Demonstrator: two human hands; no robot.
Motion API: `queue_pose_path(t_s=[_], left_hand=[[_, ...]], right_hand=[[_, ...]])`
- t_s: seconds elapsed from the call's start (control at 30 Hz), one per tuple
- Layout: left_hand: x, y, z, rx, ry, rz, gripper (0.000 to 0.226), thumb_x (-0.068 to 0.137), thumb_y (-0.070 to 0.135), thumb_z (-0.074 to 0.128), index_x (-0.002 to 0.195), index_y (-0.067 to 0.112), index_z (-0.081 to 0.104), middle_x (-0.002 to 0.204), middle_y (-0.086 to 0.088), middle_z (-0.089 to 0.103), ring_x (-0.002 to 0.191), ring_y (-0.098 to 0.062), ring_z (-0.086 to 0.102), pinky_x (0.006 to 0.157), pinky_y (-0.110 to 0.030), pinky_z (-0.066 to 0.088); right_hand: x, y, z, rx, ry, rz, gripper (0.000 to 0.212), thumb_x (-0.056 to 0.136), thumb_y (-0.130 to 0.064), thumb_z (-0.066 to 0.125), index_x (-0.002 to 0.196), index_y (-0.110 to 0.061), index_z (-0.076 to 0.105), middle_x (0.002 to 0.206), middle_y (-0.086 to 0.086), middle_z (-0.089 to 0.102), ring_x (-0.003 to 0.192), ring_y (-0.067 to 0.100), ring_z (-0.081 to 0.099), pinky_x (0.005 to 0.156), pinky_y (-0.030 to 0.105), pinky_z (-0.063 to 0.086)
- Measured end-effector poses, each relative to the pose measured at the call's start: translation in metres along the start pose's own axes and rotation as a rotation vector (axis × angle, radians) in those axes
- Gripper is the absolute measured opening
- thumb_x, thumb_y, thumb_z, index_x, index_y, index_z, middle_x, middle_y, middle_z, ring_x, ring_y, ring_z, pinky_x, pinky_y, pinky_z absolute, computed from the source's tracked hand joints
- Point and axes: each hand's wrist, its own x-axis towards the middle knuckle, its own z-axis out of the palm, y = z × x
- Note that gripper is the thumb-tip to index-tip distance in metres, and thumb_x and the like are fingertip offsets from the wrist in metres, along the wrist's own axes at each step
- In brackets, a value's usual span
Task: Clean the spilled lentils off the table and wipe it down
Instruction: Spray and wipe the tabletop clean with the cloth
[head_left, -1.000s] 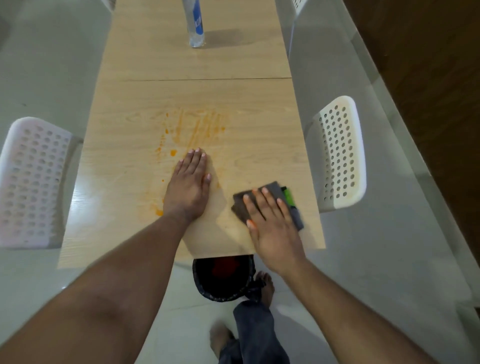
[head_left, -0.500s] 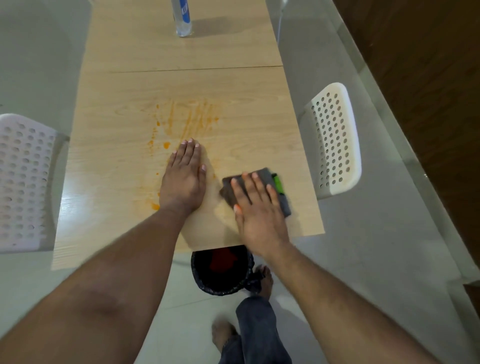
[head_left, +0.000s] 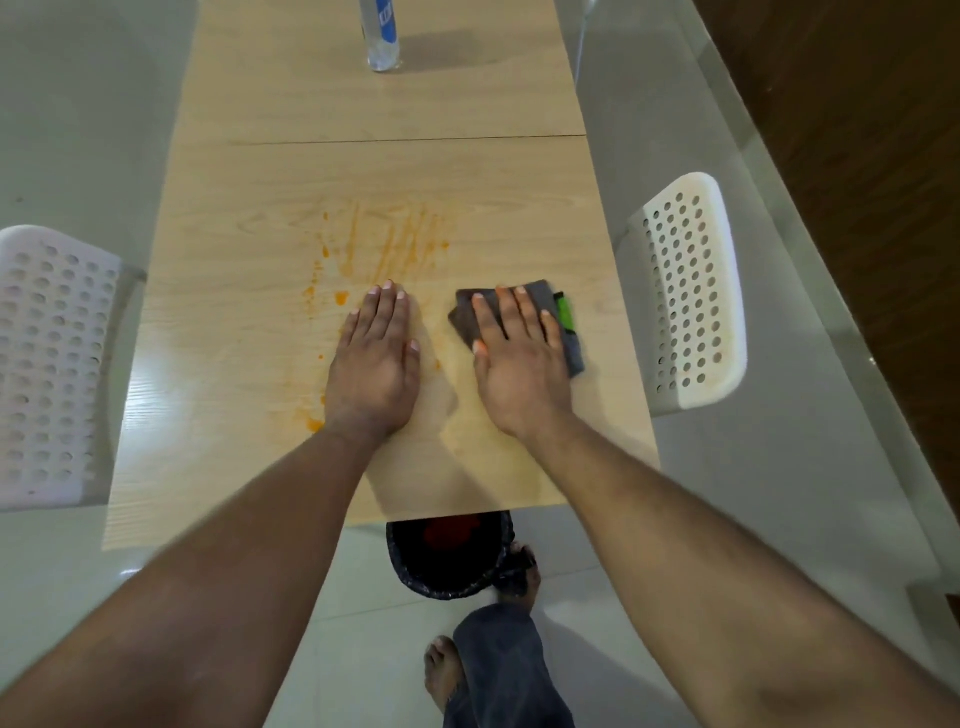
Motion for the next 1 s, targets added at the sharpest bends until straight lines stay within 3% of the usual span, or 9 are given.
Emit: queue_pose_path(t_s=[0.23,0.4,0.57,0.67,0.8,0.9,1.0], left_hand=[[0.041,-0.012,-0.011,-0.028,-0.004,-0.079,0.071,0.103,0.041,0.02,0.167,0.008,0.02,0.175,-0.009,0.014,0.163,-0.024,0.007,0.132,-0.043,0.009],[0.092,-0.033,-0.022,-0.014,-0.009,-0.013,0.073,0.102,0.043,0.02,0.166,0.008,0.026,0.174,-0.01,0.018,0.162,-0.026,0.011,0.132,-0.044,0.009],[0.112,-0.042,-0.021,0.011,0.029,-0.044,0.07,0.102,0.038,0.026,0.166,0.01,0.025,0.175,-0.009,0.017,0.163,-0.024,0.01,0.132,-0.045,0.011],[0.109,-0.042,-0.02,-0.005,0.034,-0.057,0.07,0.102,0.037,0.031,0.166,0.009,0.025,0.174,-0.009,0.018,0.163,-0.022,0.009,0.132,-0.042,0.009],[0.115,-0.041,-0.024,-0.006,0.025,-0.075,0.069,0.103,0.037,0.031,0.167,0.011,0.024,0.175,-0.007,0.015,0.163,-0.02,0.006,0.132,-0.041,0.008],[0.114,-0.04,-0.023,-0.005,0.024,-0.083,0.069,0.103,0.038,0.03,0.167,0.013,0.022,0.176,-0.004,0.013,0.163,-0.017,0.003,0.132,-0.039,0.007],[0.117,-0.043,-0.022,0.003,0.02,-0.093,0.069,0.104,0.039,0.03,0.168,0.014,0.02,0.176,-0.003,0.011,0.163,-0.016,0.002,0.132,-0.039,0.006]], right_hand=[[-0.069,0.014,-0.002,0.003,-0.064,-0.203,0.061,0.111,-0.037,0.033,0.168,-0.028,0.015,0.176,0.001,0.01,0.163,0.02,0.003,0.13,0.047,0.014],[0.019,0.038,-0.011,-0.018,-0.004,-0.108,0.058,0.111,-0.038,0.029,0.167,-0.028,0.021,0.175,0.002,0.017,0.162,0.021,0.008,0.129,0.048,0.016],[0.146,0.009,-0.016,0.006,0.037,-0.036,0.058,0.109,-0.039,0.032,0.166,-0.027,0.025,0.173,0.004,0.024,0.161,0.023,0.014,0.13,0.048,0.015],[0.136,-0.009,-0.012,-0.003,0.015,-0.115,0.06,0.109,-0.038,0.035,0.167,-0.027,0.023,0.174,0.004,0.021,0.162,0.023,0.011,0.13,0.048,0.015],[0.082,0.016,-0.023,-0.022,-0.062,-0.316,0.06,0.111,-0.037,0.031,0.168,-0.027,0.016,0.176,0.001,0.012,0.163,0.02,0.005,0.13,0.046,0.012],[0.099,0.042,-0.026,-0.043,-0.054,-0.254,0.059,0.111,-0.037,0.032,0.168,-0.027,0.019,0.175,0.0,0.015,0.162,0.019,0.007,0.13,0.045,0.013],[0.171,0.041,-0.029,-0.033,0.014,-0.151,0.057,0.11,-0.037,0.033,0.166,-0.027,0.026,0.173,0.003,0.023,0.161,0.022,0.014,0.129,0.047,0.017]])
